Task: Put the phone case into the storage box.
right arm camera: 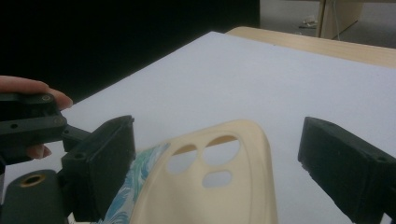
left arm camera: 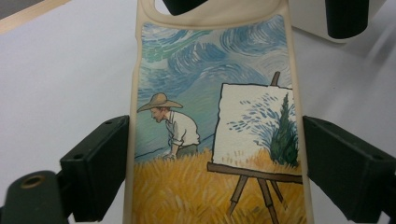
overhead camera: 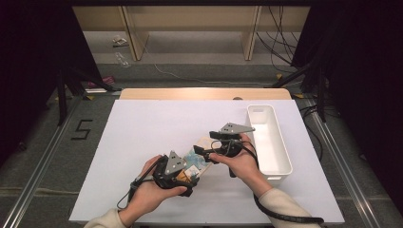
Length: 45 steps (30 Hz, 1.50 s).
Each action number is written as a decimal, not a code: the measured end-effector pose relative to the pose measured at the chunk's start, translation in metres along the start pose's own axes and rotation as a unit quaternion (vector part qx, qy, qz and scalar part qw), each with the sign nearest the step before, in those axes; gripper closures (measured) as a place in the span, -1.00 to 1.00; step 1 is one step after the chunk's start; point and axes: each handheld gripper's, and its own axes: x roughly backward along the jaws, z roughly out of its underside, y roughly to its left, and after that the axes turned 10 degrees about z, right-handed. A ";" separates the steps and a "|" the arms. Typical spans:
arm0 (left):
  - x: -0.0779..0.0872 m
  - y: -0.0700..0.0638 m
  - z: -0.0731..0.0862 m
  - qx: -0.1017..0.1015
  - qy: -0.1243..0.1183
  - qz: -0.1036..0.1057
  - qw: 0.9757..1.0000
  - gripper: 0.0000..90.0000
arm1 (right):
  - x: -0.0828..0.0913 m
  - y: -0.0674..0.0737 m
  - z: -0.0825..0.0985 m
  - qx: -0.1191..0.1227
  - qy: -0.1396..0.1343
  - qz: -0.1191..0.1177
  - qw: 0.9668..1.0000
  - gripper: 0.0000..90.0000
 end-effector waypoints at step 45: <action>-0.001 -0.001 0.000 -0.002 0.000 0.005 1.000 -0.75 | -0.004 -0.004 0.006 -0.045 0.020 -0.003 0.999 -0.39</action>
